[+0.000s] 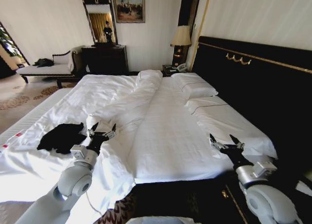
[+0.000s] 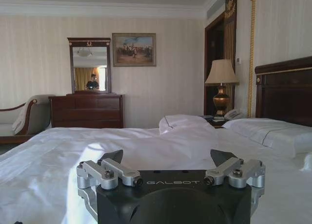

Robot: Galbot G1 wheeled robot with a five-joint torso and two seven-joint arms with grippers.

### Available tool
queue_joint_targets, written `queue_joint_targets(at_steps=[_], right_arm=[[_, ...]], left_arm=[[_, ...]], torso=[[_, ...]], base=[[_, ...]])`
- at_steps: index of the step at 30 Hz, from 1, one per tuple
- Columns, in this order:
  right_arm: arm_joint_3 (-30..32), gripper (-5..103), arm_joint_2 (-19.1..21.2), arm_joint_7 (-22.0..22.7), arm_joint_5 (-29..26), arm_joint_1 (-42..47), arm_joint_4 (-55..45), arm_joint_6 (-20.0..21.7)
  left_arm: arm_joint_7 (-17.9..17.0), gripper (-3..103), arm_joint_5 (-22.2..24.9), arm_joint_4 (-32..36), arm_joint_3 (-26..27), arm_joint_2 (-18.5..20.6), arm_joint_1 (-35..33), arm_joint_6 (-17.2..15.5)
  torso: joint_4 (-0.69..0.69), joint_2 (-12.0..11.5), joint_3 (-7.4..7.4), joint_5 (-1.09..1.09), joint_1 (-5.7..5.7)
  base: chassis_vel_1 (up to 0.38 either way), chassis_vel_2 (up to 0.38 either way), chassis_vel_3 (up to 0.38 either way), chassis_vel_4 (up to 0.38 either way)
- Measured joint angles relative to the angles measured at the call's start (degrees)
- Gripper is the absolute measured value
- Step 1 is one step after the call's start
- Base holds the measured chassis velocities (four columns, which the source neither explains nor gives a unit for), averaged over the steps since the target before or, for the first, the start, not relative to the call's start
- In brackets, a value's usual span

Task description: Fold the clothes on the bed.

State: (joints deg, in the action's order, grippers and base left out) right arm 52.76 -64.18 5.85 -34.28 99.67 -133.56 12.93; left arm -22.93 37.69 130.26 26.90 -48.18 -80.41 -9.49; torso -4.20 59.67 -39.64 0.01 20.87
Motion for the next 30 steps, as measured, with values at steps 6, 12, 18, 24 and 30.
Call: queue_joint_targets(at_steps=[6,12,18,24,30], right_arm=[[0.06,100,0.34,0.13,-0.13,-0.14,0.0,0.11],[0.04,100,0.15,0.2,-0.16,-0.11,0.01,0.15],[-0.01,100,-0.25,0.24,-0.23,0.18,-0.39,0.23],[-0.1,100,-0.81,0.44,-0.4,0.72,-1.52,0.36],[-1.31,100,0.75,1.04,-4.63,1.09,-3.22,0.98]], left_arm=[[0.01,100,-0.11,-0.05,-0.07,-0.21,-0.05,0.0],[0.02,100,-0.42,-0.14,-0.08,-0.38,-0.27,0.0],[0.04,100,-1.12,-0.16,0.0,-0.58,-0.74,0.02],[0.12,100,-1.15,0.02,0.49,-0.78,-1.24,0.09],[0.15,100,-1.14,0.36,1.2,-0.84,-1.73,0.11]], torso=[[0.01,0.0,0.0,0.0,0.0],[0.0,0.0,0.0,0.0,0.01],[0.0,0.0,-0.01,-0.02,0.01],[0.0,0.0,-0.01,0.0,0.01],[0.0,0.0,0.0,0.02,0.01]], base=[[0.161,0.312,-0.142,-0.323],[0.23,0.375,-0.259,-0.395],[0.304,0.423,-0.298,-0.441],[0.304,0.42,-0.306,-0.43],[0.292,0.402,-0.297,-0.394]])
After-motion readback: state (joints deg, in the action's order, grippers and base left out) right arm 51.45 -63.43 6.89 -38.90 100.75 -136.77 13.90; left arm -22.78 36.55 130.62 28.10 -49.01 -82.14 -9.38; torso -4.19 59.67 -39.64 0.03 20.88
